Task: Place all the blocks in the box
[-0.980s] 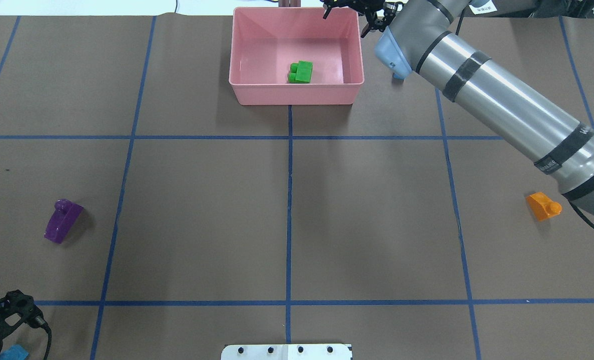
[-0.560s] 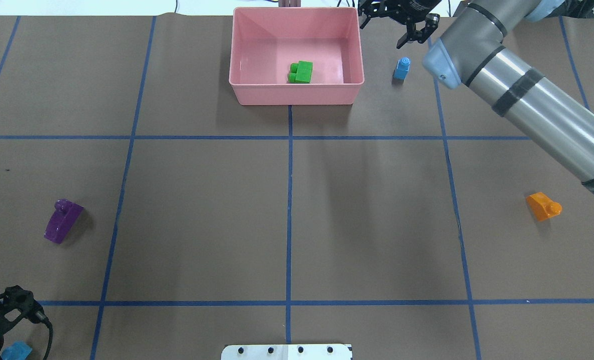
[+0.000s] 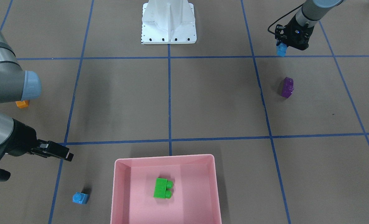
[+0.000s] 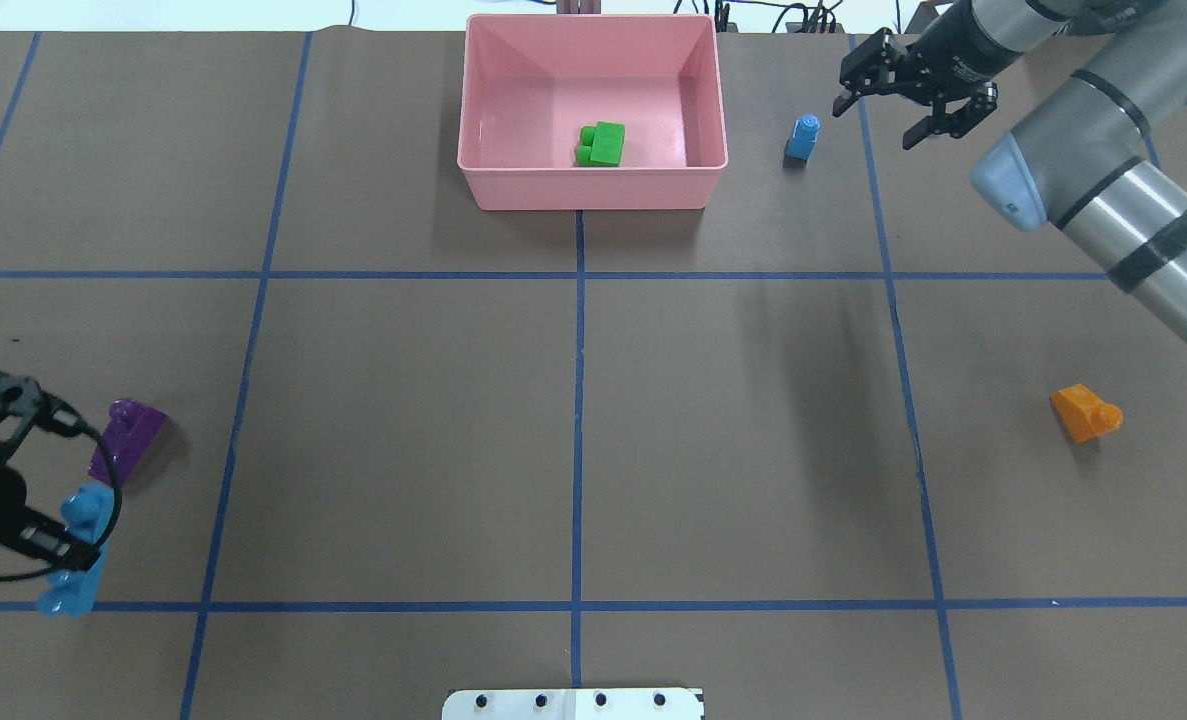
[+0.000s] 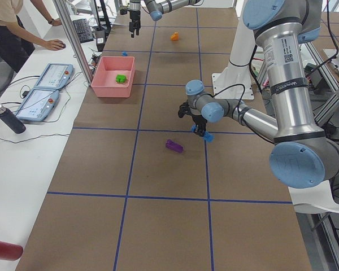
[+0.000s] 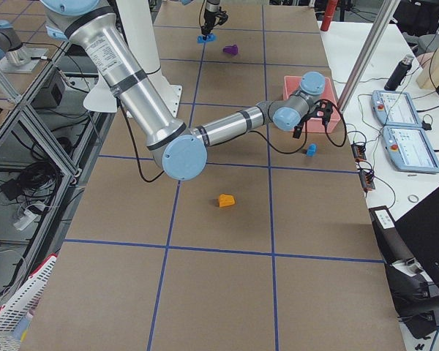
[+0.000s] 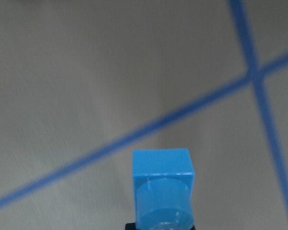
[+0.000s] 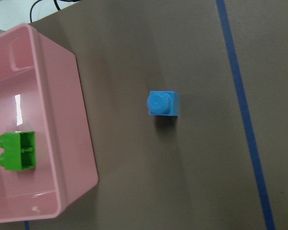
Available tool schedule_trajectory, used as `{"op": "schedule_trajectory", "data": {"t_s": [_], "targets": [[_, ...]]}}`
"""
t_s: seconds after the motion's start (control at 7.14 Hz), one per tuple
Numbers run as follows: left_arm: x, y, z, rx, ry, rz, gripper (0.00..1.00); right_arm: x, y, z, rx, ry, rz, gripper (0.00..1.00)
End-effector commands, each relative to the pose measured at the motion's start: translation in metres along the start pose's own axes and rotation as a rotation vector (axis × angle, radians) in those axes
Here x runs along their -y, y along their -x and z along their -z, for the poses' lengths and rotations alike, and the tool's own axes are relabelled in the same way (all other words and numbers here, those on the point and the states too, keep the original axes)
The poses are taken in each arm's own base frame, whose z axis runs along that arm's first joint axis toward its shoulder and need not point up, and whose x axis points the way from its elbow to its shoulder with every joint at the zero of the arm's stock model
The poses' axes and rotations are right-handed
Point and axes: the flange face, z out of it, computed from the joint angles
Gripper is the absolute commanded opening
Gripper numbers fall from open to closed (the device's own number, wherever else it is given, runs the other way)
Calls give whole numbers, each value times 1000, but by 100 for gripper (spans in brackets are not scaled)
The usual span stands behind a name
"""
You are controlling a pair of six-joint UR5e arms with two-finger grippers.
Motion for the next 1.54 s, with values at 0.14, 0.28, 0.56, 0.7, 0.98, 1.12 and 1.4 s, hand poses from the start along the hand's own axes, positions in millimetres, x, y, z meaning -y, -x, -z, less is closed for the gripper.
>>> {"op": "schedule_trajectory", "data": {"t_s": [0.14, 0.28, 0.56, 0.7, 0.98, 1.12, 1.4], "targets": [[164, -83, 110, -22, -198, 212, 0, -46, -117, 10, -51, 11, 68, 100], [215, -108, 120, -37, -223, 223, 0, -47, -144, 15, -67, 12, 125, 100], [339, -175, 152, -63, -262, 322, 0, -63, -194, 14, -99, 36, 289, 100], [406, -198, 157, -106, -310, 397, 0, -74, -212, 16, -109, 47, 337, 100], [476, -200, 144, -192, -442, 465, 0, -97, -223, 18, -112, 61, 356, 100], [507, -212, 151, -130, -502, 486, 0, -107, -223, 14, -117, 73, 367, 100], [524, -194, 147, -89, -551, 482, 0, -126, -233, -1, -132, 112, 370, 100]]}}
